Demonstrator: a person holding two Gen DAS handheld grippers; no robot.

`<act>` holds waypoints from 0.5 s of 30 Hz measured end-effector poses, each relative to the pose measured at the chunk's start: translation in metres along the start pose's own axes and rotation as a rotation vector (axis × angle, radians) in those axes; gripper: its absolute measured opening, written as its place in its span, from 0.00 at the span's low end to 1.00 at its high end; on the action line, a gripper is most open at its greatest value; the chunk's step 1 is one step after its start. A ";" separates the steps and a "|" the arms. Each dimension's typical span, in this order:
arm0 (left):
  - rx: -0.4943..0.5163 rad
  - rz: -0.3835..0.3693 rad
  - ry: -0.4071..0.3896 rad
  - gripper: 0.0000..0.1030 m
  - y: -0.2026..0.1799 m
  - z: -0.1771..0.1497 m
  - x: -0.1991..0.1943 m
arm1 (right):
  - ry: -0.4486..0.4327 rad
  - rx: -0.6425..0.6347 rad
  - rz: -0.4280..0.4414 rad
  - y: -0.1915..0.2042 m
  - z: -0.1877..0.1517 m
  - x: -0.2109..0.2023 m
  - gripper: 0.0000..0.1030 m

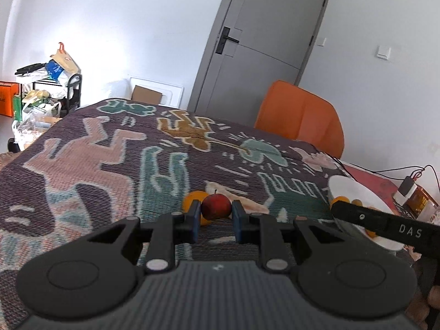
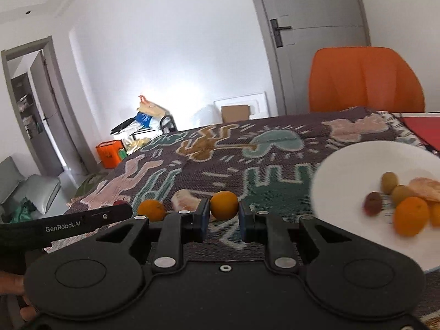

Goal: Organize fruits
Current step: 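Release the small orange on the plate with the right gripper while the left carries the red fruit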

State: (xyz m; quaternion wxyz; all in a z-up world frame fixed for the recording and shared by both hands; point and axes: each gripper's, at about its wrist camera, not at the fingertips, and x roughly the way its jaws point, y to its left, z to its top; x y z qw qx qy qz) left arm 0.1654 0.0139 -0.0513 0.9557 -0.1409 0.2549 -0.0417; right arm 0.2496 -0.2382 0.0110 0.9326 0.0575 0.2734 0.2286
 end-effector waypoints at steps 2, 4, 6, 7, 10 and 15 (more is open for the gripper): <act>0.006 -0.007 0.002 0.22 -0.005 0.000 0.002 | -0.008 0.006 -0.012 -0.006 0.001 -0.005 0.20; 0.010 -0.016 0.004 0.22 -0.011 0.000 0.004 | -0.016 0.013 -0.025 -0.013 0.002 -0.010 0.20; 0.015 -0.025 0.005 0.22 -0.017 -0.001 0.005 | -0.021 0.019 -0.037 -0.019 0.001 -0.014 0.20; 0.019 -0.030 0.005 0.22 -0.020 0.000 0.006 | -0.023 0.021 -0.044 -0.022 0.001 -0.016 0.20; 0.030 -0.045 0.005 0.22 -0.029 0.000 0.008 | -0.027 0.029 -0.056 -0.029 -0.001 -0.021 0.20; 0.048 -0.066 0.007 0.22 -0.045 -0.001 0.011 | -0.039 0.048 -0.083 -0.044 -0.003 -0.031 0.20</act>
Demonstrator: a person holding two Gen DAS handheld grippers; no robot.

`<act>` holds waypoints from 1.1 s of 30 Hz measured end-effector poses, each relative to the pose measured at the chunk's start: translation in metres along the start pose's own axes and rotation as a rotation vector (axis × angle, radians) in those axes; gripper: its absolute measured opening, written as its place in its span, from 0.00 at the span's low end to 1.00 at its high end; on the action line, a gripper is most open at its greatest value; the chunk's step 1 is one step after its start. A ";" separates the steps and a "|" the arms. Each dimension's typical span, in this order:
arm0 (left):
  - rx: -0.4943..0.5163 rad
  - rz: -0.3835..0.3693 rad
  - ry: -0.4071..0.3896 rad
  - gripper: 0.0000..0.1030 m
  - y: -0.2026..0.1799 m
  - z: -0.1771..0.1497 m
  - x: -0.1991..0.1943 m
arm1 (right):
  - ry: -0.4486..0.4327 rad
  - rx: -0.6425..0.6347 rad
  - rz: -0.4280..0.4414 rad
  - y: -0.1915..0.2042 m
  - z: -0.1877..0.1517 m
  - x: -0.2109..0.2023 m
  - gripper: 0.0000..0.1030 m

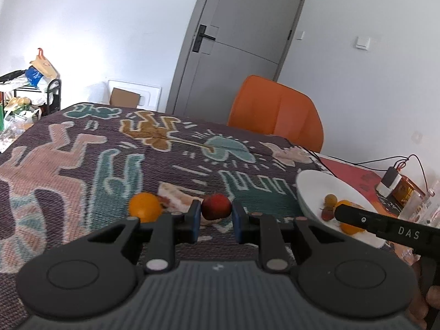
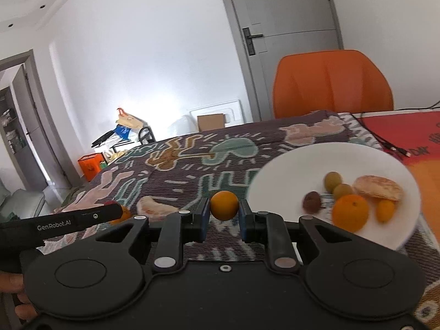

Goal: Organize fruits
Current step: 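Release the small orange on the plate with the right gripper while the left carries the red fruit, then lower the red fruit onto the plate and open the left gripper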

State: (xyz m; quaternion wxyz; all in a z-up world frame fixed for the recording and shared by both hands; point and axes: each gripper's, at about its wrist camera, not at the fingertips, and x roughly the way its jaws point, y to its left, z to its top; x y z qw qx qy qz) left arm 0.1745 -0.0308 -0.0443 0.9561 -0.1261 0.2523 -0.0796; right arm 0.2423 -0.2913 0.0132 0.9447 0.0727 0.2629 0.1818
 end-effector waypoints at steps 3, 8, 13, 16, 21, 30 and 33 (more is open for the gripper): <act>0.006 -0.011 0.004 0.22 -0.007 0.000 0.002 | -0.003 0.013 -0.023 -0.010 -0.001 -0.004 0.20; 0.022 -0.026 0.013 0.22 -0.017 -0.002 0.005 | 0.003 0.038 -0.050 -0.025 -0.005 -0.007 0.31; 0.043 -0.037 0.020 0.22 -0.026 -0.003 0.008 | -0.007 0.061 -0.075 -0.036 -0.012 -0.015 0.44; 0.054 -0.047 0.021 0.22 -0.033 -0.002 0.012 | -0.010 0.075 -0.081 -0.043 -0.016 -0.020 0.44; 0.077 -0.068 0.023 0.22 -0.048 0.001 0.017 | -0.025 0.089 -0.088 -0.050 -0.019 -0.029 0.44; 0.134 -0.124 0.030 0.22 -0.083 0.004 0.029 | -0.047 0.127 -0.120 -0.069 -0.023 -0.042 0.47; 0.144 -0.146 0.033 0.22 -0.095 0.005 0.033 | -0.049 0.132 -0.116 -0.073 -0.025 -0.046 0.47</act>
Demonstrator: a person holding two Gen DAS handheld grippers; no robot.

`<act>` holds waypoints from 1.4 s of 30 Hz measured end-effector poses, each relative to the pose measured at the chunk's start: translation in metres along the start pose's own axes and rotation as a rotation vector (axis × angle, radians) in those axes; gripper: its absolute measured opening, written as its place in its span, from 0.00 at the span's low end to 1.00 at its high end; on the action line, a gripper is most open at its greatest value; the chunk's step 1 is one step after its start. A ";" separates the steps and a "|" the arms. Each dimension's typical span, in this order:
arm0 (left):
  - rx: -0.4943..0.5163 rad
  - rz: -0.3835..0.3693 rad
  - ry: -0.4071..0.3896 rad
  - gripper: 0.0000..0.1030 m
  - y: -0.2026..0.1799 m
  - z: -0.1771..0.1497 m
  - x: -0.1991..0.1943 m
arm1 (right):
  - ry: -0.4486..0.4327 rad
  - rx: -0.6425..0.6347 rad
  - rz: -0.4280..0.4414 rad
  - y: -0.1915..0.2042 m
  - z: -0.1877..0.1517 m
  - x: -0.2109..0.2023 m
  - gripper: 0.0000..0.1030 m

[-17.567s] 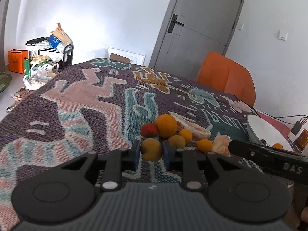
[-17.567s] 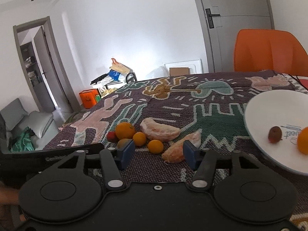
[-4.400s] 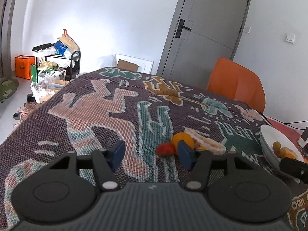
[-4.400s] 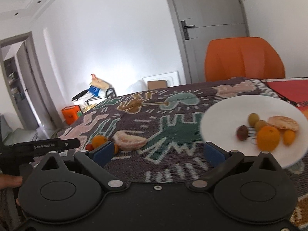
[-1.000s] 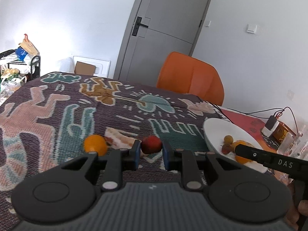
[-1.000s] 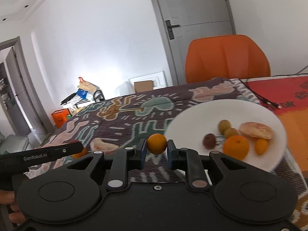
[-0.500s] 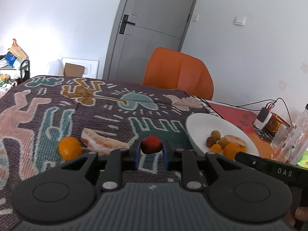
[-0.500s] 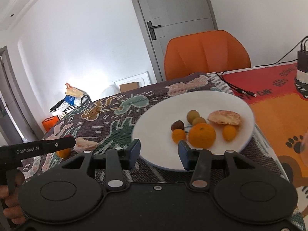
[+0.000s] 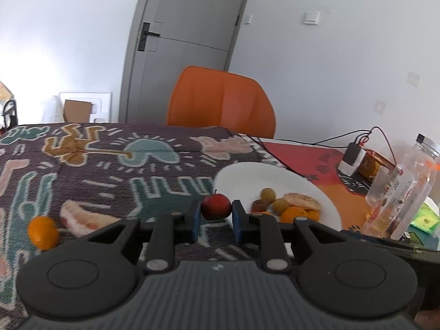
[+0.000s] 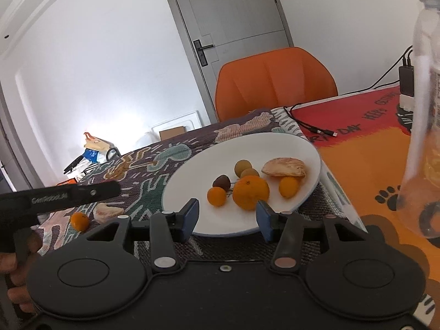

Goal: Organize fruits
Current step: 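Lower the red fruit onto the plate and open the left gripper, then grasp the large orange with the left gripper while the right withdraws from the plate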

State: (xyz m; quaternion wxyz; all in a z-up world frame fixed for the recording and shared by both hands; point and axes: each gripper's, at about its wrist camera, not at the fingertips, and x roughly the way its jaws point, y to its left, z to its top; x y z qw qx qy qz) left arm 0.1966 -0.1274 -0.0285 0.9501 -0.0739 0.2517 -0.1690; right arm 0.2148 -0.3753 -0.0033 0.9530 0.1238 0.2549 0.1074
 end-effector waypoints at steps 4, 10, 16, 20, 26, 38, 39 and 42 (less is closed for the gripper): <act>0.023 -0.031 0.001 0.22 -0.013 0.005 0.007 | -0.006 0.002 -0.014 -0.005 0.000 -0.004 0.49; 0.055 -0.065 -0.001 0.22 -0.032 0.014 0.014 | -0.015 0.018 -0.023 -0.011 0.000 -0.007 0.50; 0.091 -0.084 -0.001 0.26 -0.051 0.016 0.017 | -0.014 0.023 -0.029 -0.014 0.000 -0.008 0.50; 0.087 -0.071 0.008 0.27 -0.047 0.015 0.016 | -0.013 0.025 -0.032 -0.015 -0.001 -0.009 0.50; 0.046 -0.003 0.005 0.39 -0.023 0.013 0.009 | -0.015 0.029 -0.030 -0.013 -0.001 -0.011 0.52; -0.020 0.138 0.000 0.65 0.033 -0.004 -0.019 | -0.003 0.009 0.012 0.006 -0.004 -0.003 0.56; -0.025 0.149 0.002 0.70 0.037 -0.005 -0.020 | -0.003 0.005 0.016 0.008 -0.004 -0.002 0.57; -0.040 0.174 -0.005 0.74 0.048 -0.007 -0.026 | 0.000 -0.009 0.028 0.016 -0.004 0.001 0.61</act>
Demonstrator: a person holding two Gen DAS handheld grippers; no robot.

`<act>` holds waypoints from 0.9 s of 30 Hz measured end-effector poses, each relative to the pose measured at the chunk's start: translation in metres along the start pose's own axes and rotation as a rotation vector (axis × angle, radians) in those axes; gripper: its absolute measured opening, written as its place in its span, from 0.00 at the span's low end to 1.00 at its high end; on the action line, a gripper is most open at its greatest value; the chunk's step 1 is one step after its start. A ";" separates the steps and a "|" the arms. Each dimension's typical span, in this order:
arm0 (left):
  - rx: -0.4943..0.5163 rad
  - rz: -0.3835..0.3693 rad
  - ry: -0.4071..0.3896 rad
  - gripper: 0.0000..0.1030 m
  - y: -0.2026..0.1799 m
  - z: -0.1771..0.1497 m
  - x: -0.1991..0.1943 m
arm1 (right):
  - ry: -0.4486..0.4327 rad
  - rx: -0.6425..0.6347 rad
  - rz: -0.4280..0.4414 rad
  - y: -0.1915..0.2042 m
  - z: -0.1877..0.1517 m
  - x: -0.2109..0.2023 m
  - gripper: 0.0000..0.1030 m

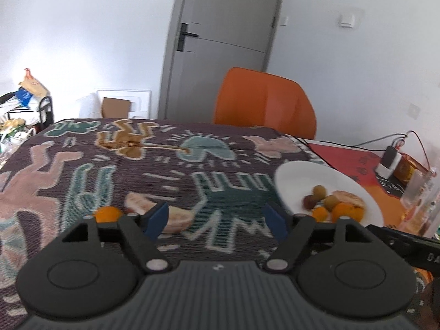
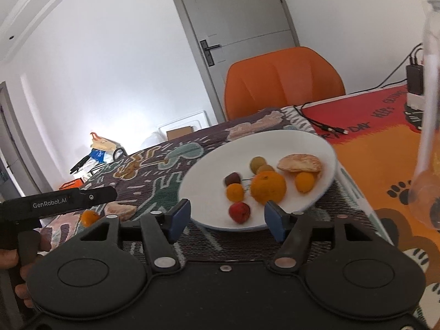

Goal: Organize fruits
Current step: 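Grasp the large orange with the left gripper while the right withdraws from the plate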

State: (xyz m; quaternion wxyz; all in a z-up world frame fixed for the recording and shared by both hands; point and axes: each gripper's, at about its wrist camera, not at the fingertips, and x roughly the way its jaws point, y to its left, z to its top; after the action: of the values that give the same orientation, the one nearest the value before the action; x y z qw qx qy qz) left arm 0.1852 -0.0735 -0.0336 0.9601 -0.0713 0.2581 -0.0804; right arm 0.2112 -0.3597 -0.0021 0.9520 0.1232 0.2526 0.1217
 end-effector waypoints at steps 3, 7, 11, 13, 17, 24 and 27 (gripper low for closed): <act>-0.003 0.014 -0.001 0.76 0.010 -0.002 -0.003 | 0.001 -0.011 0.010 0.008 -0.001 0.001 0.63; -0.010 0.048 -0.006 0.83 0.023 -0.004 -0.006 | -0.004 -0.047 0.025 0.018 -0.001 0.003 0.81; -0.010 0.093 -0.006 0.84 0.035 -0.006 -0.005 | -0.014 -0.079 0.036 0.028 -0.001 0.005 0.95; -0.021 0.100 -0.005 0.84 0.042 -0.007 -0.004 | -0.008 -0.091 0.041 0.033 0.000 0.006 0.96; -0.042 0.121 -0.012 0.84 0.054 -0.011 -0.003 | -0.005 -0.114 0.053 0.043 0.001 0.010 1.00; -0.069 0.161 -0.009 0.84 0.071 -0.014 0.004 | 0.008 -0.149 0.072 0.057 0.003 0.018 1.00; -0.084 0.165 -0.004 0.82 0.077 -0.014 0.007 | 0.012 -0.165 0.080 0.063 0.004 0.023 1.00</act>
State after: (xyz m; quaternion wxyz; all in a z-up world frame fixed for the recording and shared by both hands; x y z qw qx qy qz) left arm 0.1931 -0.0014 -0.0629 0.9601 -0.0902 0.2644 0.0100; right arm 0.2217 -0.2940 0.0093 0.9517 0.0536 0.2425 0.1806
